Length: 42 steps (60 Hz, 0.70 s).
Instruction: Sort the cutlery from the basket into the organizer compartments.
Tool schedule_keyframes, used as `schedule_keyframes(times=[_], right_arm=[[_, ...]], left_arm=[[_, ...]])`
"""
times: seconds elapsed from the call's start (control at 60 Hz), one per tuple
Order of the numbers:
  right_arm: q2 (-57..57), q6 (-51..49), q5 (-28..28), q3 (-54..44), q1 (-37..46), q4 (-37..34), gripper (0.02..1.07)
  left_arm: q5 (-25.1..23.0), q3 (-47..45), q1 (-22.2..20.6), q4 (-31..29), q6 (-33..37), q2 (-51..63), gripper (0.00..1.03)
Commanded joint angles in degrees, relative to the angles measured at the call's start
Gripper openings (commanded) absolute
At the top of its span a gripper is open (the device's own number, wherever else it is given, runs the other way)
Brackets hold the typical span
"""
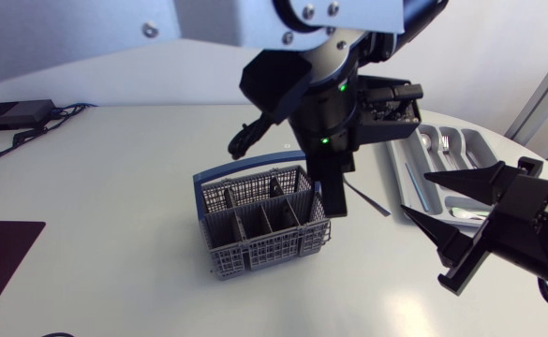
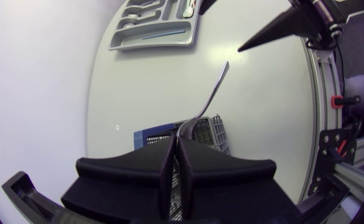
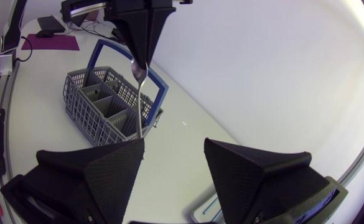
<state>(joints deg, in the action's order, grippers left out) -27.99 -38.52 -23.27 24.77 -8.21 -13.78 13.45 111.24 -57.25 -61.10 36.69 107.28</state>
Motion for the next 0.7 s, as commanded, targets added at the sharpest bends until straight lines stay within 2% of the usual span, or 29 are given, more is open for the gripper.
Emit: schedule_keyframes(times=[0.0, 0.2, 0.35, 0.483, 0.683], right_arm=[[0.21, 2.22, 2.61, 1.07, -3.83, -0.28, 0.72], [-2.33, 1.7, 10.79, -0.6, -11.66, 3.76, 0.71], [-5.59, 0.73, 14.83, -0.96, -15.26, 7.19, 0.68], [-8.93, -0.94, 19.31, -1.66, -19.13, 10.97, 0.61], [-12.71, -2.87, 22.39, -2.01, -21.06, 15.1, 0.5]], left_arm=[[-1.94, 6.01, 1.27, -1.92, -5.22, 3.11, 0.03], [-5.37, 13.65, 1.53, -6.4, -9.79, 8.38, 0.03], [-5.72, 14.97, 0.92, -7.98, -10.76, 9.79, 0.03], [-6.42, 15.59, 0.65, -8.95, -11.29, 10.31, 0.03], [-6.69, 15.59, 0.74, -9.3, -11.29, 10.49, 0.03]])
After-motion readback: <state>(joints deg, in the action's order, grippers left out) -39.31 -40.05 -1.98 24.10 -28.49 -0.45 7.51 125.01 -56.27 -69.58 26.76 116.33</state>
